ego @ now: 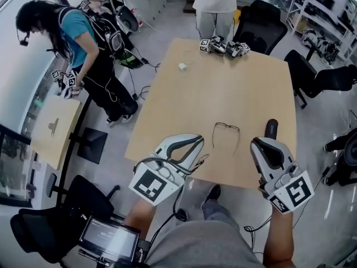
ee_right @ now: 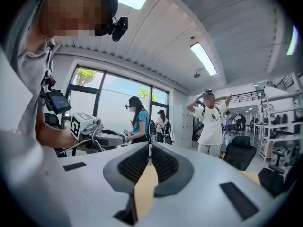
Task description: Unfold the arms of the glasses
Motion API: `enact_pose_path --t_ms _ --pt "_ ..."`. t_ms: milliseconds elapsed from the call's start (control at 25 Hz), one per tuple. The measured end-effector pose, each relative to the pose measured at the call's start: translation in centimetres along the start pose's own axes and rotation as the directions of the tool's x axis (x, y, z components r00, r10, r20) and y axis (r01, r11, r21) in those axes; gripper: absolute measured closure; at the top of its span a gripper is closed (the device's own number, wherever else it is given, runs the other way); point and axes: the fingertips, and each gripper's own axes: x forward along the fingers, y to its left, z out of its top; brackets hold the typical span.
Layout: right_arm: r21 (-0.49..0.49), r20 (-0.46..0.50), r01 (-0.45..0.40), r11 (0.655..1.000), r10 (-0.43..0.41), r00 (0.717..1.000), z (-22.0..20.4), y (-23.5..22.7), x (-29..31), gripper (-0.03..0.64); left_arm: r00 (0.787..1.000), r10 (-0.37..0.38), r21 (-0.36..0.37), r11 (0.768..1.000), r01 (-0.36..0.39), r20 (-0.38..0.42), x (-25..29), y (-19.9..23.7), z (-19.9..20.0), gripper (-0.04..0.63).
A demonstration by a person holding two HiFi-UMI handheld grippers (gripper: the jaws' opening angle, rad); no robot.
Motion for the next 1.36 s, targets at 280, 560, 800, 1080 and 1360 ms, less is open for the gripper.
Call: enact_pose_path --t_ms 280,560,800,1080,1360 --pt "-0.033 0.070 0.008 0.999 -0.005 0.998 4.0 14.3 -2.0 0.599 0.997 -0.005 -0.001 1.000 0.005 0.072 -12.9 -3.3 2.9 0.586" --pt "-0.105 0.060 0.064 0.992 -0.058 0.996 6.4 20.4 -6.2 0.609 0.994 -0.024 -0.025 0.999 0.027 0.109 -18.4 -7.4 5.3 0.586" --pt "-0.128 0.074 0.079 0.989 -0.069 0.995 8.7 21.5 -11.0 0.609 0.995 -0.013 -0.023 1.000 0.016 0.101 -19.6 -11.3 8.0 0.586" --pt "-0.128 0.118 0.077 0.989 -0.062 0.991 7.9 24.2 -17.4 0.609 0.996 0.024 -0.027 0.999 -0.021 0.087 -21.4 -17.4 7.8 0.586" --pt "-0.096 0.104 0.103 0.990 -0.093 0.990 5.6 24.3 -28.2 0.609 0.999 -0.009 0.021 1.000 0.008 0.049 -19.7 -27.0 8.1 0.586"
